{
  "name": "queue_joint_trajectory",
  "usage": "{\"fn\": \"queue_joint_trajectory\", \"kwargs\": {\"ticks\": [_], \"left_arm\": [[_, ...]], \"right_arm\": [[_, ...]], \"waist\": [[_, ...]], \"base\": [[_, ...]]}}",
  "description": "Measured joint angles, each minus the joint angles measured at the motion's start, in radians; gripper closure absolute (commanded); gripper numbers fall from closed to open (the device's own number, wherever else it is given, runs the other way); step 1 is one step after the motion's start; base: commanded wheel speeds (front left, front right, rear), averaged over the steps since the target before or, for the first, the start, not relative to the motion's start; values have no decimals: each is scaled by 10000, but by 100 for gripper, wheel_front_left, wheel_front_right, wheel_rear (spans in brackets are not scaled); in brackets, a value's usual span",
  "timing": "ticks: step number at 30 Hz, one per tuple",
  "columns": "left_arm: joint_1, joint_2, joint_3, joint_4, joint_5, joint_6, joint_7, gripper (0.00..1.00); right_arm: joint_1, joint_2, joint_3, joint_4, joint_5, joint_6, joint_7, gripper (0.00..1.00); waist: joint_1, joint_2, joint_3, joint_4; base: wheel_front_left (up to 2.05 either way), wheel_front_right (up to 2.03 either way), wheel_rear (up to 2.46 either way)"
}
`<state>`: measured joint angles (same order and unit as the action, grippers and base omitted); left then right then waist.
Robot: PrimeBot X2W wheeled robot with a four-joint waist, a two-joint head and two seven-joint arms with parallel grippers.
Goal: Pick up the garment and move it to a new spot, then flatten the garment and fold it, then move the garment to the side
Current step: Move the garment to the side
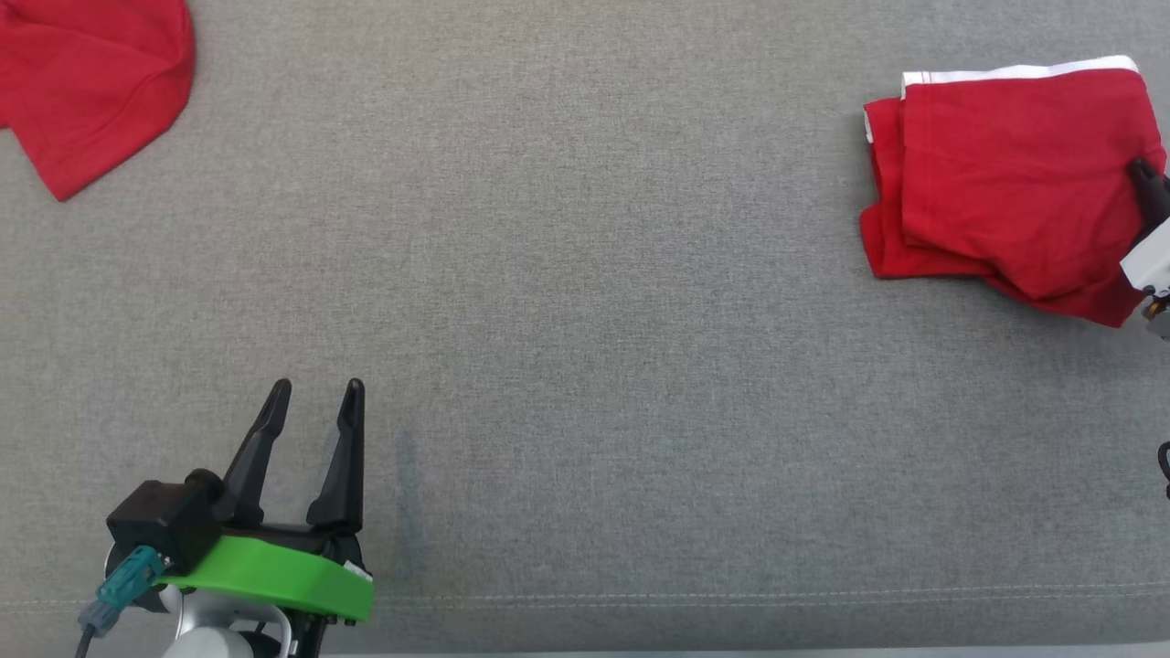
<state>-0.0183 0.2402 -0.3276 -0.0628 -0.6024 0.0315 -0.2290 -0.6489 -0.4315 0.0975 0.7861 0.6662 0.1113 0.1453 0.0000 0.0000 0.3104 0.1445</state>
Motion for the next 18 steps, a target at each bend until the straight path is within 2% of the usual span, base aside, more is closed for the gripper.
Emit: {"fn": "queue_joint_trajectory", "kwargs": {"ticks": [5, 6, 7, 8, 14, 18], "left_arm": [[8, 86, 136, -171, -2, 50, 90, 0], [13, 121, 161, -198, -2, 52, 98, 0], [16, 151, 186, -222, -2, 54, 100, 0], [18, 184, 201, -249, -2, 61, 146, 0], [21, 247, 171, -451, -2, 127, 307, 0], [21, 247, 176, -552, -4, 127, 359, 0]], "right_arm": [[-5, 59, -54, 303, 2, -84, -272, 100], [-14, 54, -61, 364, -8, -151, -360, 90], [-38, 48, -63, 433, -56, -257, -466, 51], [-51, 31, -59, 506, -117, -313, -564, 1], [-69, -159, 59, 978, -621, -665, -978, 0], [-67, -161, 169, 1221, -750, -782, -1101, 0]], "waist": [[0, 0, 13, -263], [0, 0, 19, -310], [0, 0, 25, -356], [0, 0, 30, -401], [0, 0, 70, -580], [0, 0, 80, -611]], "base": [[0, 0, 0], [0, 0, 0], [0, 0, 0], [0, 0, 0], [0, 0, 0], [0, 0, 0]]}}
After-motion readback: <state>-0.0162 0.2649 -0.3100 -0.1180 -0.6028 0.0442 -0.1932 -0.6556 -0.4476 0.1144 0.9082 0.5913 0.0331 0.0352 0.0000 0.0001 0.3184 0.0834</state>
